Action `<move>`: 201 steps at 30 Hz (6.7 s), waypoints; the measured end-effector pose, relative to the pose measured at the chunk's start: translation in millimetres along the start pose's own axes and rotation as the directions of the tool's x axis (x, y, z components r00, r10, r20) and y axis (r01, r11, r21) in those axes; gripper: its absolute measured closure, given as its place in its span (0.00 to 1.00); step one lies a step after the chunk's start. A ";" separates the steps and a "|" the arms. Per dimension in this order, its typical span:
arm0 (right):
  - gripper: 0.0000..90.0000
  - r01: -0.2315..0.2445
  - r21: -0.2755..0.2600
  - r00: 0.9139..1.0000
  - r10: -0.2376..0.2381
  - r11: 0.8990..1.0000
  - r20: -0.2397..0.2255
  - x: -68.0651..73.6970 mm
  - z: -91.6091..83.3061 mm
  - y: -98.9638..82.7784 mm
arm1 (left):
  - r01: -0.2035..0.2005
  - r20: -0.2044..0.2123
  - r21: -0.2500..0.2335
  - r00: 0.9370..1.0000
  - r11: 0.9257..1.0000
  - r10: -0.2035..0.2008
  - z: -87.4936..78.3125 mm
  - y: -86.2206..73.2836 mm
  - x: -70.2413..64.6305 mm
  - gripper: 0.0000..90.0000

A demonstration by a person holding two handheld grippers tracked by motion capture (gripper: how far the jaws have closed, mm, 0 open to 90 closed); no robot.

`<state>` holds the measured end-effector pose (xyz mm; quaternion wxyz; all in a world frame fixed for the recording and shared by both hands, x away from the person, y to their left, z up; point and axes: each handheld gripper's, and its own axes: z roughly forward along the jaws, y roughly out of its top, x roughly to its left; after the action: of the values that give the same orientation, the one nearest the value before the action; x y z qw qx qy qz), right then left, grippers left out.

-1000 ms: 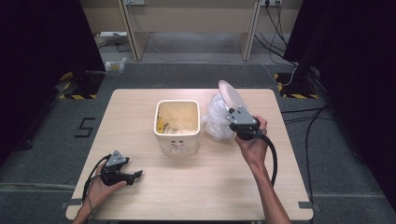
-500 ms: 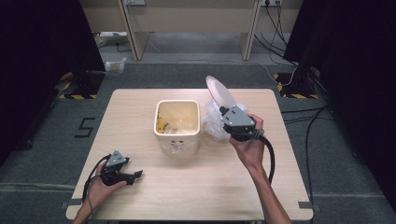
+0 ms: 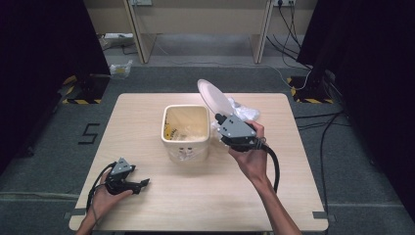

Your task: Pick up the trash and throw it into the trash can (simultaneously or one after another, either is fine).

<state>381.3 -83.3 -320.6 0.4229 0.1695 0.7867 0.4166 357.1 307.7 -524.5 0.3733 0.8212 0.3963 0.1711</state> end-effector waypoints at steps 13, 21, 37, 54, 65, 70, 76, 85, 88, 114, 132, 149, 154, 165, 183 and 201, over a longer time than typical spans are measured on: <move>1.00 0.045 -0.057 0.995 -0.050 0.997 -0.092 30.1 11.6 28.1 | 0.002 0.001 0.000 1.000 1.000 -0.002 0.0 0.0 -0.1 0.18; 1.00 0.057 -0.058 0.988 -0.065 0.997 -0.140 45.0 19.5 32.8 | 0.002 0.002 0.000 1.000 1.000 -0.002 0.0 0.0 -0.1 0.18; 1.00 0.056 -0.038 0.977 -0.063 0.998 -0.202 60.0 32.5 29.5 | 0.001 0.001 0.000 1.000 1.000 -0.001 0.0 0.0 -0.1 0.18; 0.99 0.046 0.005 0.969 -0.043 0.999 -0.242 65.6 46.2 21.3 | 0.002 0.001 0.001 1.000 1.000 -0.002 0.0 0.0 -0.1 0.18; 0.99 0.042 0.038 0.963 -0.031 0.998 -0.267 65.5 54.6 14.8 | 0.002 0.001 0.000 1.000 1.000 -0.002 0.0 0.0 -0.1 0.18; 0.98 0.038 0.044 0.962 -0.024 0.998 -0.273 64.7 55.4 13.9 | 0.002 0.001 0.001 1.000 1.000 -0.002 0.0 0.0 -0.1 0.18; 0.97 0.031 0.047 0.960 -0.017 0.998 -0.280 65.1 56.6 11.8 | 0.002 0.002 0.001 1.000 1.000 -0.002 0.0 0.0 0.0 0.18; 0.93 0.016 0.044 0.958 -0.003 0.999 -0.286 63.3 55.1 11.9 | 0.002 0.002 0.002 1.000 1.000 -0.002 -0.2 0.1 0.1 0.18; 0.92 0.007 0.037 0.960 0.003 0.999 -0.279 60.3 53.4 12.3 | 0.002 0.002 0.002 1.000 1.000 -0.002 -0.2 0.1 0.1 0.18; 0.80 -0.148 0.100 0.978 0.160 0.984 -0.131 3.0 36.1 -28.3 | 0.002 0.002 0.001 1.000 1.000 -0.002 -0.1 0.1 0.0 0.18; 0.69 -0.219 0.178 0.972 0.231 0.959 -0.048 -9.5 36.2 -64.4 | 0.001 0.003 0.004 1.000 1.000 -0.001 -0.3 0.1 0.1 0.18; 0.66 -0.278 0.184 0.957 0.289 0.943 -0.035 -8.0 45.3 -86.1 | 0.001 0.003 0.004 1.000 1.000 -0.001 -0.3 0.1 0.1 0.18; 0.65 -0.286 0.201 0.954 0.298 0.937 -0.035 -8.3 52.5 -92.7 | 0.001 0.003 0.004 1.000 1.000 -0.001 -0.2 0.1 0.1 0.18; 0.64 -0.311 0.244 0.947 0.322 0.918 -0.008 -13.1 70.9 -110.9 | 0.001 0.002 0.003 1.000 1.000 -0.001 -0.2 0.1 0.1 0.18; 0.58 -0.364 0.295 0.927 0.373 0.884 0.026 -17.3 86.7 -136.8 | 0.001 0.002 0.004 1.000 1.000 -0.001 -0.3 0.1 0.1 0.18; 0.78 -0.351 0.350 0.931 0.365 0.868 0.028 -14.8 99.2 -159.7 | 0.001 0.002 0.003 1.000 1.000 -0.001 -0.2 0.1 0.1 0.18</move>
<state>483.7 -136.8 -469.8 0.2859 0.3764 0.8110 0.3447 357.0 307.8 -524.3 0.3725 0.8217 0.3966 0.1692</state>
